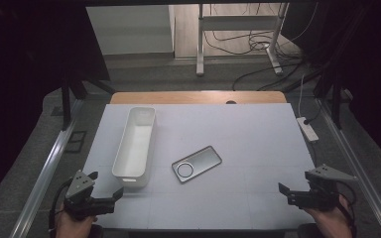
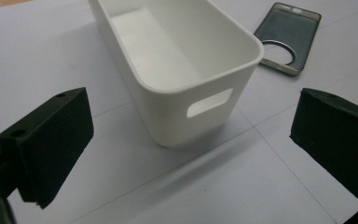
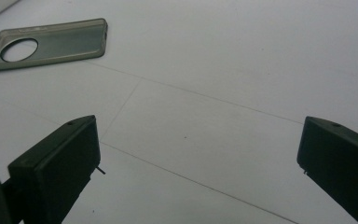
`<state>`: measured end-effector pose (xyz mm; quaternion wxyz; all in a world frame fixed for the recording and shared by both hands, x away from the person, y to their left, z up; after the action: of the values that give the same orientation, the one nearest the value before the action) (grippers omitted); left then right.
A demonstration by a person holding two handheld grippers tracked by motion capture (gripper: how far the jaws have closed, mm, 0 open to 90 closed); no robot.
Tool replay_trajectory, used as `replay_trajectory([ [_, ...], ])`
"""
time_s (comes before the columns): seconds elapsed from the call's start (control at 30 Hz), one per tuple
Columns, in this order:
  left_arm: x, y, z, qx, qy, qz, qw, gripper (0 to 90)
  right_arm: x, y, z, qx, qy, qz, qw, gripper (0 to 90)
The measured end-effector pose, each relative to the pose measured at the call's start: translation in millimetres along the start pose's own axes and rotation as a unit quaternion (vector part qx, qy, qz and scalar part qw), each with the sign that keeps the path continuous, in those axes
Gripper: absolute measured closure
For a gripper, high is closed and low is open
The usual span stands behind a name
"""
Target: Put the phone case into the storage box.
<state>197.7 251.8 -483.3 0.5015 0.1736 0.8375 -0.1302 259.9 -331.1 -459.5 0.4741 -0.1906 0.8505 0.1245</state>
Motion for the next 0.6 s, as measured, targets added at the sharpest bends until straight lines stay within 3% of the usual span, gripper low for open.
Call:
replay_trajectory([
  [0.1,0.2,0.6,-1.0,0.001,0.003,-0.014,0.9999,0.1,-0.3,0.7,0.9,-0.005,0.001,-0.004,1.0000,0.0],
  [0.37,1.2,-1.6,-2.1,-0.003,0.008,-0.003,1.0000,0.0,-1.2,1.6,4.0,-0.018,0.007,-0.009,0.9998,0.0],
  [0.6,2.8,1.5,-4.3,0.003,0.005,-0.018,0.9998,0.0,-2.5,2.5,6.3,-0.030,0.009,-0.012,0.9994,0.0],
])
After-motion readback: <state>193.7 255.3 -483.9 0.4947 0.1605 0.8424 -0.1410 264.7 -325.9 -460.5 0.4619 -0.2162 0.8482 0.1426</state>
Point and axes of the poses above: each handheld gripper's, and its own axes: z roughly forward along the jaws, x roughly out of its underside, y roughly to its left, the point moved 2 cm from there along z, roughly forward along the jaws, and after that the axes turned 8 degrees about -y, right-handed, at the moved point
